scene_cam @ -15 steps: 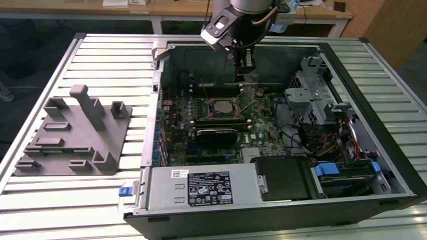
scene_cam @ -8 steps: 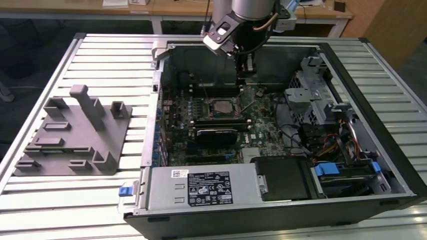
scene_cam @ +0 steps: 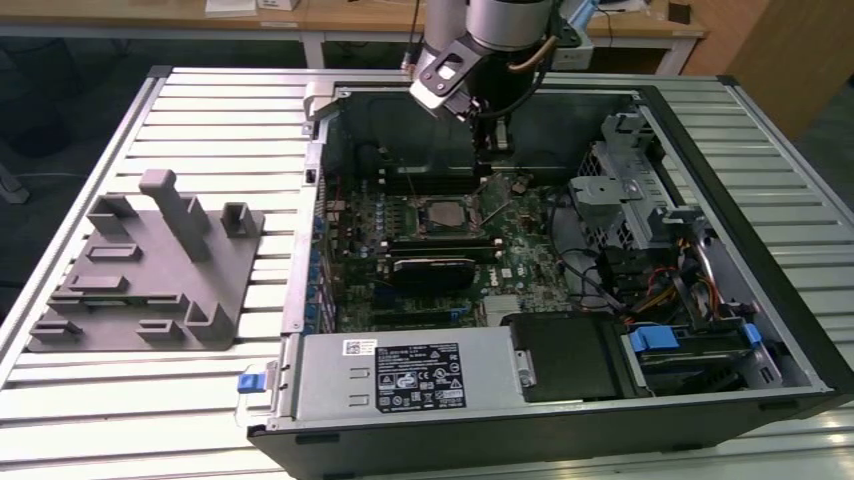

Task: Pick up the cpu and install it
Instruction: 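Close the cpu cover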

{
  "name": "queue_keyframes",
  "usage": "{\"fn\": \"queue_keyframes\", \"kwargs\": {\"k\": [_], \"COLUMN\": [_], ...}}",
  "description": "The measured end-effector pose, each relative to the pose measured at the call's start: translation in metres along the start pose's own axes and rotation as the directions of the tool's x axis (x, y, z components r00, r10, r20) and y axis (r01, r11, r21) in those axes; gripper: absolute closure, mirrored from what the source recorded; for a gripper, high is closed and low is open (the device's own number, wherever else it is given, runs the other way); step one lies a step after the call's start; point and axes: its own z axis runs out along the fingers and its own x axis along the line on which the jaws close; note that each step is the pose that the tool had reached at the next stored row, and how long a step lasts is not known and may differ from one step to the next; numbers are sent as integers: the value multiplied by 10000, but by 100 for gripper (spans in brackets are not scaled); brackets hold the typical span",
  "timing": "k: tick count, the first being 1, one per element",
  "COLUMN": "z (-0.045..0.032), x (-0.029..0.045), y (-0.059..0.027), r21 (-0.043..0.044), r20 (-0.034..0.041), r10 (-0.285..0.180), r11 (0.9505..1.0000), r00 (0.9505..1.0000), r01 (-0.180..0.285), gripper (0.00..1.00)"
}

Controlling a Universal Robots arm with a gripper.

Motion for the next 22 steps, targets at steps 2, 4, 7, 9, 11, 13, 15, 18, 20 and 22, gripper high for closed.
{"fn": "queue_keyframes", "kwargs": {"k": [2,4,7,9,11,13,15,18,20,22], "z": [22,44,64,70,77,83,88,95,101,109], "x": [0,0,5,7,8,11,13,17,20,24], "y": [11,27,70,112,161,214,270,356,415,472], "r21": [0,1,1,0,2,3,4,7,9,12], "r20": [-1,1,2,1,1,2,3,6,6,7], "r10": [1,0,0,1,1,0,0,1,0,0], "r11": [10000,10000,10000,10000,10000,10000,10000,10000,10000,10000], "r00": [10000,10000,10000,10000,10000,10000,10000,10000,10000,10000], "r01": [-1,0,0,-1,-1,0,0,-1,0,0], "gripper": [89,89,89,89,89,89,89,89,89,89]}}
